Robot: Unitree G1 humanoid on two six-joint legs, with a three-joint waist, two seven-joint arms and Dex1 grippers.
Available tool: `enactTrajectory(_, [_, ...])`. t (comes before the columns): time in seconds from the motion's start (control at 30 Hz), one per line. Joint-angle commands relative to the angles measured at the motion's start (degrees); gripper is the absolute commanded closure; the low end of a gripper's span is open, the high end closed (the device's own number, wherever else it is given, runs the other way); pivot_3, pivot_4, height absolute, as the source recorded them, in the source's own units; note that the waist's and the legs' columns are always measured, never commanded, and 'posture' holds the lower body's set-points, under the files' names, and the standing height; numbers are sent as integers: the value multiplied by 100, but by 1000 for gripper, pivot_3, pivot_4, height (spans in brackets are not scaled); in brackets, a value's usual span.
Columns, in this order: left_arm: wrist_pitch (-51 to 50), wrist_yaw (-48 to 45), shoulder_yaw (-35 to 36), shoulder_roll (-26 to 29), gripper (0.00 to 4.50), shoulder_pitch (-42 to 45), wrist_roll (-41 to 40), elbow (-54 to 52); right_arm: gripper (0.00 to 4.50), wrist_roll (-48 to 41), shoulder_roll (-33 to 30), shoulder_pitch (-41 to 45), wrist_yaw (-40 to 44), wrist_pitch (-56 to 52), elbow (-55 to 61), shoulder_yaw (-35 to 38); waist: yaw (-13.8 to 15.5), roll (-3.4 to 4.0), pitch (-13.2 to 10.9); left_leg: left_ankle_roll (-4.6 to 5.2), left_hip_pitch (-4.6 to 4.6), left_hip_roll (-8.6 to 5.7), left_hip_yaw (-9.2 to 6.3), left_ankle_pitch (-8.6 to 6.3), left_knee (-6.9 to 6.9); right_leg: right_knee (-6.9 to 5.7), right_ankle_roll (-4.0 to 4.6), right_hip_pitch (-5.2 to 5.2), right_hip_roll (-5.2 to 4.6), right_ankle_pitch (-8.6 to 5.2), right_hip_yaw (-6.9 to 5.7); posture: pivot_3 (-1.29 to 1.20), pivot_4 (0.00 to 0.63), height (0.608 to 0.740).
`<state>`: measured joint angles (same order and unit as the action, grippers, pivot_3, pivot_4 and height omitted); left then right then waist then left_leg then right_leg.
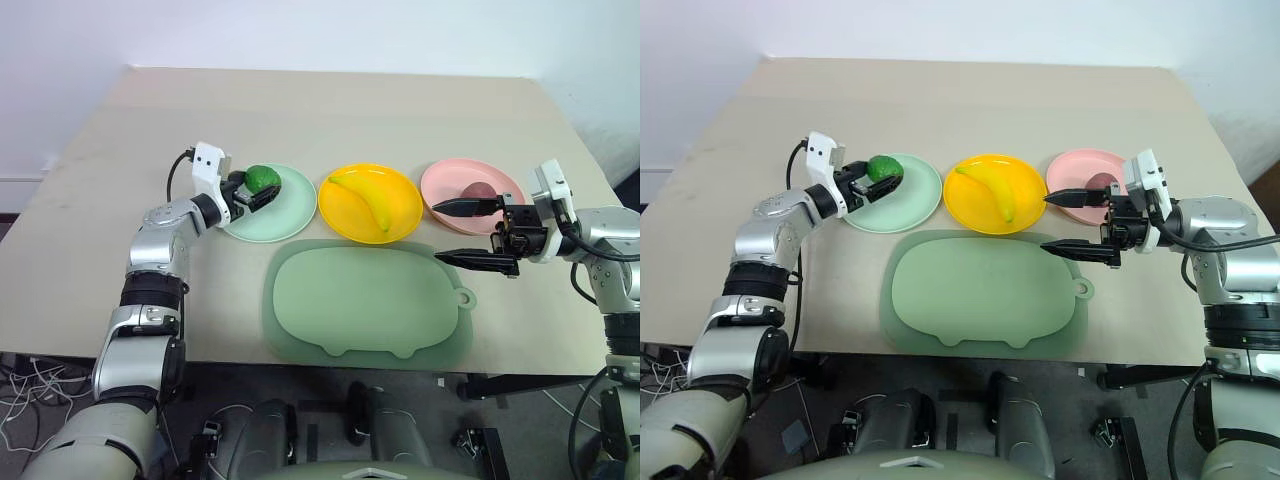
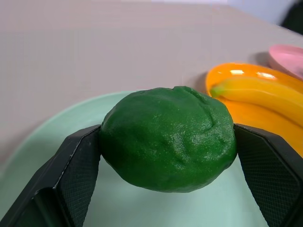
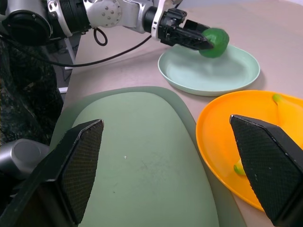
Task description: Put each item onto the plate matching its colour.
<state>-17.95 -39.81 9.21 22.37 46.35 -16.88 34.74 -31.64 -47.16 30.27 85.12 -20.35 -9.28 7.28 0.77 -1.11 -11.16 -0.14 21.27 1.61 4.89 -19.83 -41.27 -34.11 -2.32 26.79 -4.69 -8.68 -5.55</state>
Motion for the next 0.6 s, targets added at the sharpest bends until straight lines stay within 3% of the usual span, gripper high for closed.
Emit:
enactTrajectory(0.03, [166,174,106,-29,71,-59,-34,-283,0,19,-58,119,-17,100,18,65,-1,0,0,0,0,0,0,0,0,0,0,0,0,0,0,0,150,740])
enactTrajectory(0.27, [51,128,-45,-150,71,-301,-44,-564,0,24,-44,129,-11,79,11,61,3,0,0,0,0,0,1,0,0,0,0,0,0,0,0,0,150,740])
enactTrajectory(0.4, [480,597,-504,-192,71,-553,645,-770,0,81,-23,116,-35,113,-22,36,3,0,0,-1,0,-1,1,0,0,0,0,-1,0,0,0,0,150,740])
enactTrajectory(0.53, [205,419,-419,-278,71,-683,303,-1154,0,115,-46,92,-50,102,-6,40,-1,0,0,0,-4,0,1,0,2,0,0,-2,1,0,0,0,150,740])
enactTrajectory(0.6, [566,451,-686,-164,71,-789,675,-1344,0,116,-54,77,-46,100,1,52,-1,0,0,0,-2,1,0,0,1,0,0,-1,1,0,0,0,150,740])
